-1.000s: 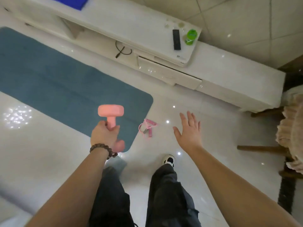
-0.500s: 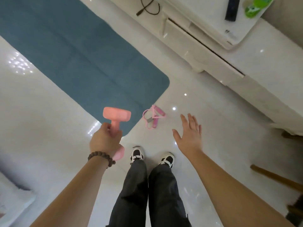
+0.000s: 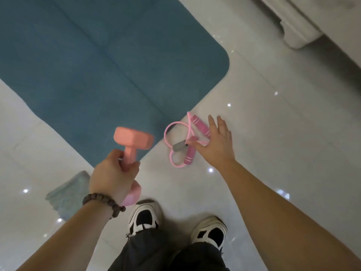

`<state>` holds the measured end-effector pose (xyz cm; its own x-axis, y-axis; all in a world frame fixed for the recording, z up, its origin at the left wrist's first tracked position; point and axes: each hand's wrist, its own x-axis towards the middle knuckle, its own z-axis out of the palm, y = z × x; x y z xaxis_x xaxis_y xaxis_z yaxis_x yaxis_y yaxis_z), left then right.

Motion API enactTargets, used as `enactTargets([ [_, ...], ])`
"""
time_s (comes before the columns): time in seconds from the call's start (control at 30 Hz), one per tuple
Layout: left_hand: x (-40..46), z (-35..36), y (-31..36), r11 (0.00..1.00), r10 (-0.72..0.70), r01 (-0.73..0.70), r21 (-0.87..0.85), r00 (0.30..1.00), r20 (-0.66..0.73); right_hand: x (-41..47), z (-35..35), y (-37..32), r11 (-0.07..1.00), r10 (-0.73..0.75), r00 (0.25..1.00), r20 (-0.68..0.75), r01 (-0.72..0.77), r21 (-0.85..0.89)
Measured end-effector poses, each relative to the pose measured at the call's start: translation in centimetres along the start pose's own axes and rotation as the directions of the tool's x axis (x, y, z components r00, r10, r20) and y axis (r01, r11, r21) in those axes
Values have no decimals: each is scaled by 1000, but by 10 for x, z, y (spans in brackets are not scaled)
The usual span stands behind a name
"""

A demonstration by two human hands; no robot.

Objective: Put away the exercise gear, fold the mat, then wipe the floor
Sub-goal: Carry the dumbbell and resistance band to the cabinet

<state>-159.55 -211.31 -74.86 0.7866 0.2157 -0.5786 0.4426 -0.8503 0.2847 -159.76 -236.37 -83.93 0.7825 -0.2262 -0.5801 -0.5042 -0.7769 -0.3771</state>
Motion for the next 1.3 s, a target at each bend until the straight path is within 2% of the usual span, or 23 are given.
enactTargets([
  [0.07,11,18,-7,1000,18,-18,5,1000,-4,19,20,3,1000,-4,997,81,6,-21],
  [0.13,15,28,-12,1000,26,-26,4,1000,5,22,39,5,999,-30,995,91,33,-32],
  [0.4,4,38,-22,1000,2,-1,-24,1000,31,3,75,1,997,-36,991,-132,27,-69],
  [0.5,5,42,-24,1000,3,-2,-28,1000,30,17,77,1,997,43,987,-154,-53,-56],
  [0.63,7,48,-22,999,17,-16,-41,999,28,19,83,4,992,29,977,-213,-54,-114],
  [0.73,9,53,-18,999,23,-22,-42,999,27,18,84,5,997,70,974,-214,-76,-22],
  [0.87,9,54,-13,999,25,-24,-49,999,25,14,80,7,974,144,976,-160,-112,195],
  [1.07,-14,29,2,999,14,-14,-51,1000,11,-34,25,-4,946,117,983,-142,-67,318],
  [1.3,-85,-63,58,996,24,-21,-84,999,40,-123,-97,-36,909,131,986,-102,-78,409],
])
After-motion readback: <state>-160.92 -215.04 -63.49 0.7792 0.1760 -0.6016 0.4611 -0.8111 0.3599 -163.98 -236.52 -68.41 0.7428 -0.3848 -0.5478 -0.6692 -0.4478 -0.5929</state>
